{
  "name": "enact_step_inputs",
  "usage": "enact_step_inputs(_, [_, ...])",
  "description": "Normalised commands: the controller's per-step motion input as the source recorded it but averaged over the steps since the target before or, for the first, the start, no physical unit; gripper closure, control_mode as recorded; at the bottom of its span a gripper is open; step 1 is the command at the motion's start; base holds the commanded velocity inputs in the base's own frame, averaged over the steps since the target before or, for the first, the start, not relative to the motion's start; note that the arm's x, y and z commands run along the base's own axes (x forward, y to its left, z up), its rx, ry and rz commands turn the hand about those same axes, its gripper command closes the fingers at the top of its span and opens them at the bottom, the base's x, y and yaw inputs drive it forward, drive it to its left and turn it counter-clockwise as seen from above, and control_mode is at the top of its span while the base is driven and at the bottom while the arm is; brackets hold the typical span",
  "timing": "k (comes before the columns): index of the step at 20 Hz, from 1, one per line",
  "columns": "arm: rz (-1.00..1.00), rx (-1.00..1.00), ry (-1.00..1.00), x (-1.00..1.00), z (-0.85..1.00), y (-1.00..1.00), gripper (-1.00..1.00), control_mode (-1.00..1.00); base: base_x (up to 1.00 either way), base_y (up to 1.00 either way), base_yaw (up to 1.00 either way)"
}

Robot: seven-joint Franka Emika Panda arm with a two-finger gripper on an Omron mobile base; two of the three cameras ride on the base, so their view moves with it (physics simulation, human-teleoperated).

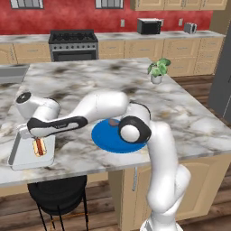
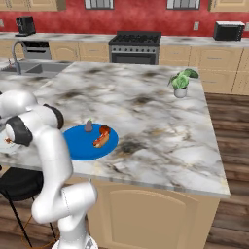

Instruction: Place one cooked food and one vegetable from the large plate to each tupperware container.

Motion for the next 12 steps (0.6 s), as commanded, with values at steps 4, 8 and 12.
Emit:
enact_step_inputs(4, [-0.06, 0.02, 0.03, -0.19, 0.5, -1.0, -1.0, -1.0, 0.0, 0.0, 0.0])
enact_step_inputs(8, [-0.06, 0.0, 0.1, -0.03, 0.36, -1.0, -1.0, -1.0, 0.0, 0.0, 0.0])
enact_step_inputs(12, [-0.04, 0.1, 0.02, -0.02, 0.0, -1.0, -1.0, -1.0, 0.0, 0.0, 0.0])
